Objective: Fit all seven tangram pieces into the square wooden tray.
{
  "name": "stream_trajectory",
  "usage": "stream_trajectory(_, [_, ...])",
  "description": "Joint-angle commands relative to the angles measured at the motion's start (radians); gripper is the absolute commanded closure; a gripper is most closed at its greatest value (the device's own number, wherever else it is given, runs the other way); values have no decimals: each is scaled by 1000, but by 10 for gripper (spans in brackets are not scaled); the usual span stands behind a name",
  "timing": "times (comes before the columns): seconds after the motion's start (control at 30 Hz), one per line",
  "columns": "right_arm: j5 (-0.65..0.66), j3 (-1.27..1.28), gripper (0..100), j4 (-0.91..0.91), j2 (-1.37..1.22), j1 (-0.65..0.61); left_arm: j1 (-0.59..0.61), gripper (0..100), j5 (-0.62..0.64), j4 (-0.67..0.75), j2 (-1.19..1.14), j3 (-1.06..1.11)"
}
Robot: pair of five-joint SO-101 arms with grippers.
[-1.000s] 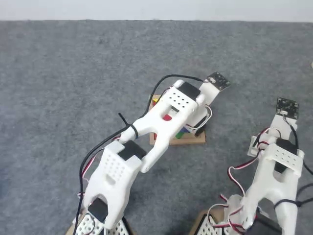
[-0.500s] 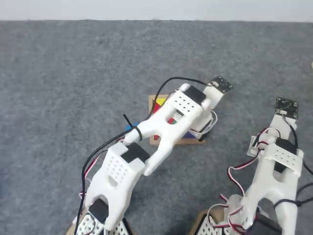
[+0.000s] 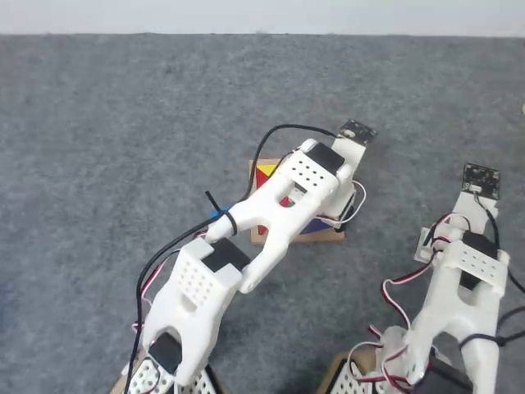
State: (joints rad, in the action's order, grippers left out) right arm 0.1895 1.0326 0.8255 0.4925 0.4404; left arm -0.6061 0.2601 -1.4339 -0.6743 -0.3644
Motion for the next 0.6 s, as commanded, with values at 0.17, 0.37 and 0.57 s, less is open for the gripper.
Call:
stream_trajectory(0.17, [-11, -11, 924, -12, 1, -12, 5, 761, 3, 9, 66, -51])
stream_trajectory(0.37, [-11, -11, 924, -12, 1, -12, 5, 761, 2, 8, 68, -53])
stream_trajectory(0.57, [-8, -11, 924, -12, 1, -12, 32, 761, 3, 8, 75, -73])
